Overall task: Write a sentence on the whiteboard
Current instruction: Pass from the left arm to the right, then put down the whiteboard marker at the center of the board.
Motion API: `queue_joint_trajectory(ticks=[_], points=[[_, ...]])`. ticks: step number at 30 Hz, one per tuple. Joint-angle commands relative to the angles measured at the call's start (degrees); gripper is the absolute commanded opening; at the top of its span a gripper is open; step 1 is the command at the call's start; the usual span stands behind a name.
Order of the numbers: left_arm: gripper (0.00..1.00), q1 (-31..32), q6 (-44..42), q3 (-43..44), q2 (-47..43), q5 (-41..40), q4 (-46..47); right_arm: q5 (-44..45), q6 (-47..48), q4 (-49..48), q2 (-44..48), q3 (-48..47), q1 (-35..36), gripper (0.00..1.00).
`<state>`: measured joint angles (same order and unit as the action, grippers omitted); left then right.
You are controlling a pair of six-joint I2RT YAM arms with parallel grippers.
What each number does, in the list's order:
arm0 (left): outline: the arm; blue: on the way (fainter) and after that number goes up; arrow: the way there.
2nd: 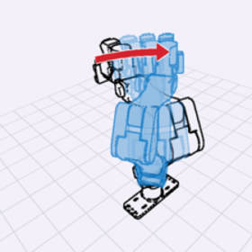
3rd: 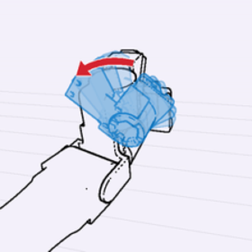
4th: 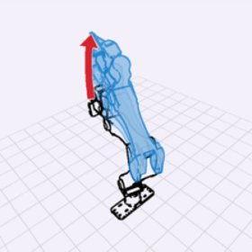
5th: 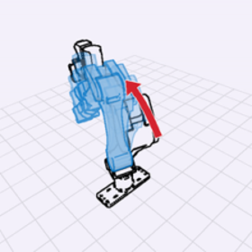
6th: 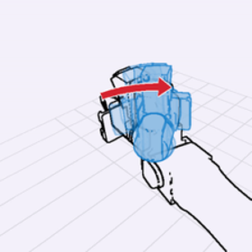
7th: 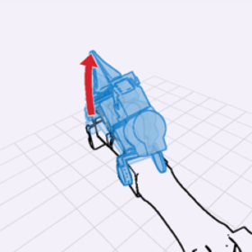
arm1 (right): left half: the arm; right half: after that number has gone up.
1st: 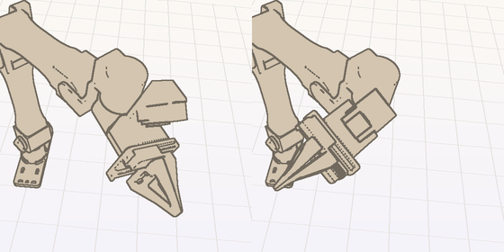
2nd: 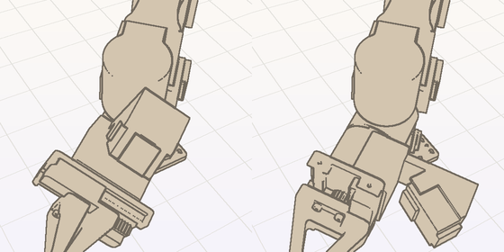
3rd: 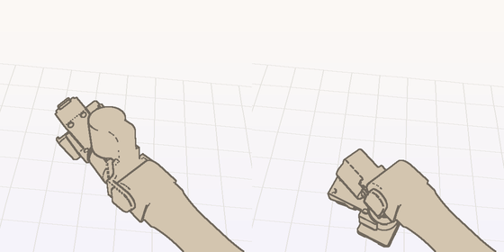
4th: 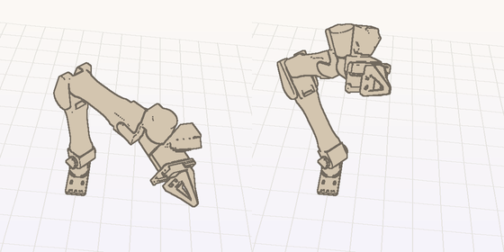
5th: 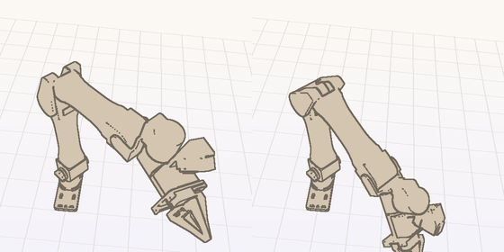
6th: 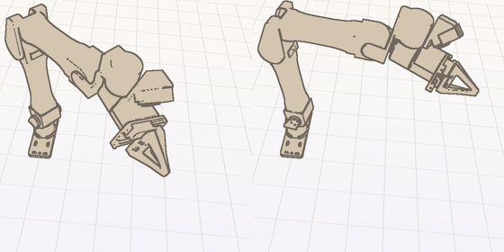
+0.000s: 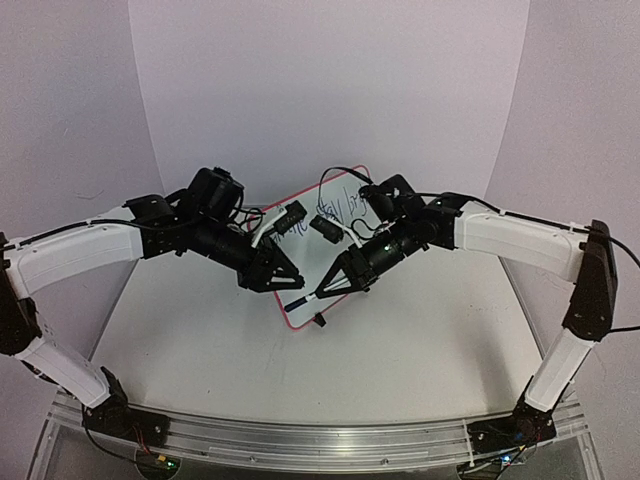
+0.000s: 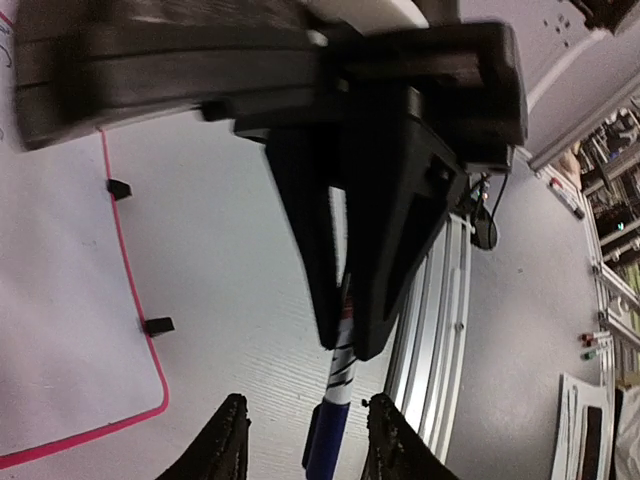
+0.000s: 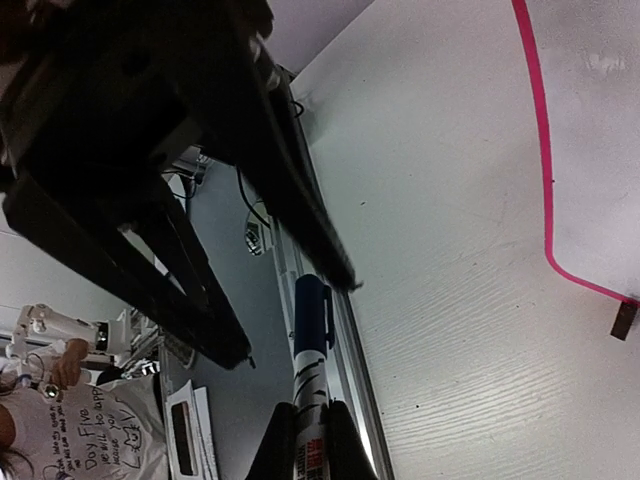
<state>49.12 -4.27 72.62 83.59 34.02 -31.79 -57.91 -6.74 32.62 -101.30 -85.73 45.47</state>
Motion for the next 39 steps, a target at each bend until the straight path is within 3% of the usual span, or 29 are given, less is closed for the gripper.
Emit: queue_joint_trajectory(ticks=[1,6,10,18,23,26,30,31,35,39], points=[[0.46,-4.6,2.3,-0.8,-7.6,-3.6,9.5,13.0,1.4,-1.6,8.8,2.3,-3.3,0.0],[0.6,-12.4,3.7,-3.4,-12.5,-2.4,6.9,24.5,1.4,-0.3,13.5,5.8,-5.1,0.0],[0.62,-17.5,2.7,-3.5,-14.2,-5.1,3.3,38.3,3.2,-0.5,15.6,9.8,0.5,0.0],[0.68,-34.6,7.1,-10.0,-17.5,-9.2,8.5,35.5,-7.0,-16.0,12.7,22.9,1.2,0.0],[0.71,-38.8,9.0,-12.3,-16.9,-12.0,10.8,28.7,-9.6,-25.3,7.7,27.0,1.3,0.0],[0.73,-38.9,9.4,-12.6,-16.6,-14.4,10.8,30.3,-9.8,-25.5,6.0,27.2,1.2,0.0],[0.76,-39.1,9.6,-13.2,-16.2,-18.6,10.4,34.6,-9.9,-24.8,5.0,27.8,1.1,0.1],[0.76,-39.3,9.7,-13.2,-16.0,-19.9,10.0,35.6,-9.8,-24.7,4.7,28.1,1.1,0.16],[0.77,-39.8,9.9,-13.2,-15.1,-20.1,10.2,39.9,-10.1,-23.9,4.4,29.2,1.1,0.34],[0.77,-40.3,10.1,-13.1,-14.6,-19.8,10.2,45.0,-10.5,-23.0,5.4,30.4,0.6,0.45]])
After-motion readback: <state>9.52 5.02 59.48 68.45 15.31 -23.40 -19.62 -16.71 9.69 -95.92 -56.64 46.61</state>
